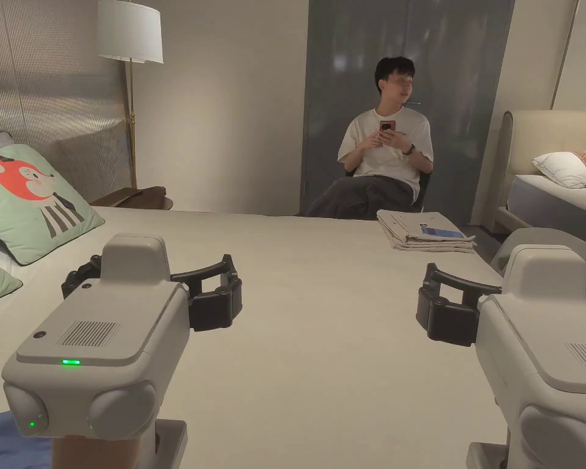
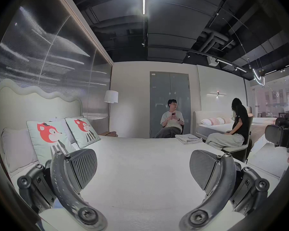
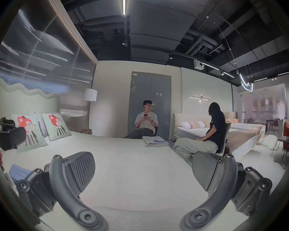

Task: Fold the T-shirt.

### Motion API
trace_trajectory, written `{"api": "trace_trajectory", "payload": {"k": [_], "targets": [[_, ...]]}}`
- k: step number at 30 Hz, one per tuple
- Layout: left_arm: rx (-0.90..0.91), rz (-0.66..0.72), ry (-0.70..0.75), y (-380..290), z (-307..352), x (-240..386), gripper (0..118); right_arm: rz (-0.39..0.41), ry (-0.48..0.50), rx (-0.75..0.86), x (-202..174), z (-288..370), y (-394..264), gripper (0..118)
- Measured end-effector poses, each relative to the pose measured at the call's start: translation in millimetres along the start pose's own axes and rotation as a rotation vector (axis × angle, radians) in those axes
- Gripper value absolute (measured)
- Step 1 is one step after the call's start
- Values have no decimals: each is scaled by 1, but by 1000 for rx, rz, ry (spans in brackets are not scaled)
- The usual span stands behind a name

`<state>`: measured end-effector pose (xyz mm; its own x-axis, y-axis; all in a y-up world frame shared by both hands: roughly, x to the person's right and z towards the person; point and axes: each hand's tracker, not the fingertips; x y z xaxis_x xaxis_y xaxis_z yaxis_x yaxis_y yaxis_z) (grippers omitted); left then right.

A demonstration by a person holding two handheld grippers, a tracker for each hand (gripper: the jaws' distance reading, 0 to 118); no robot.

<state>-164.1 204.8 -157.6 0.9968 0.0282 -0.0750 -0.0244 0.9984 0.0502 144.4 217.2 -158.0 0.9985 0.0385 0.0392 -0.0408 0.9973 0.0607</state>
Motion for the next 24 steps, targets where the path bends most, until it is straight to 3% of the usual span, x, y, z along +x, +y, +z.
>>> {"api": "trace_trajectory", "payload": {"k": [3,24], "targets": [[-2,0,0,0,0,0,111,31,-85,16,-3,0,0,115],[-9,-2,-7,-1,2,2,111,4,-50,10,4,-3,2,115]]}}
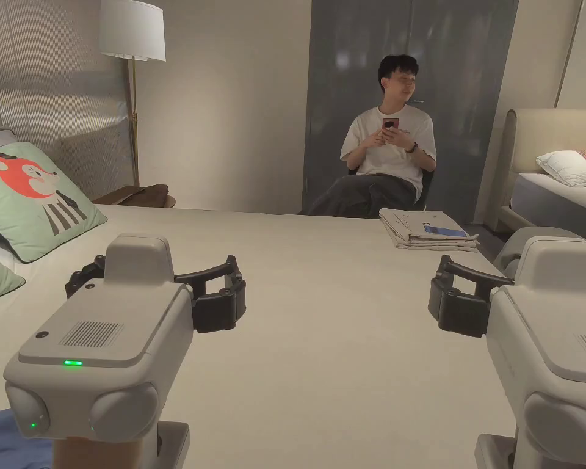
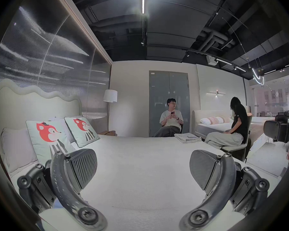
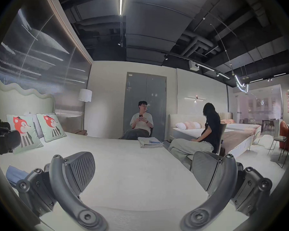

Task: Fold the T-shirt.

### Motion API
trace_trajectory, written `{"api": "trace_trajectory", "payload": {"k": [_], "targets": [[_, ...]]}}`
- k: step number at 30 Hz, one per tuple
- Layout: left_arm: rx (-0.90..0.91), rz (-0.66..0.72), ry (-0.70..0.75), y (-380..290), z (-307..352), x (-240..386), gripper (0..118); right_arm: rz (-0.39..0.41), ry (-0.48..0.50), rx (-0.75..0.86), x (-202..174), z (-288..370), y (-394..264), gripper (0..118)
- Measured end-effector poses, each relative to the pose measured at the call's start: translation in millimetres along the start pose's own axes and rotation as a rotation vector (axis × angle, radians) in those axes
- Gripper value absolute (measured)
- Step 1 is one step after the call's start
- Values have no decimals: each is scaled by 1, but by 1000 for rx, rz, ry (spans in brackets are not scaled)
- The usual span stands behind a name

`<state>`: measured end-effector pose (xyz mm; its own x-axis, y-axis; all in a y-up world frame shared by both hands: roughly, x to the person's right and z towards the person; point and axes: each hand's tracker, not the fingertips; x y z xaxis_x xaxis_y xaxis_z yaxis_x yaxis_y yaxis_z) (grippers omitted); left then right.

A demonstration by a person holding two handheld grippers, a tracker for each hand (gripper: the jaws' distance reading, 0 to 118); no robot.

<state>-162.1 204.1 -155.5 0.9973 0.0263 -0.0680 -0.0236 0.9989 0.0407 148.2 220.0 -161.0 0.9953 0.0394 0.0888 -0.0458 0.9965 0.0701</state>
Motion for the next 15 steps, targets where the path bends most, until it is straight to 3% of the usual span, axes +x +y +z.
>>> {"api": "trace_trajectory", "payload": {"k": [15], "targets": [[-14,8,-4,-2,0,1,111,-11,8,-6,1,1,2,115]]}}
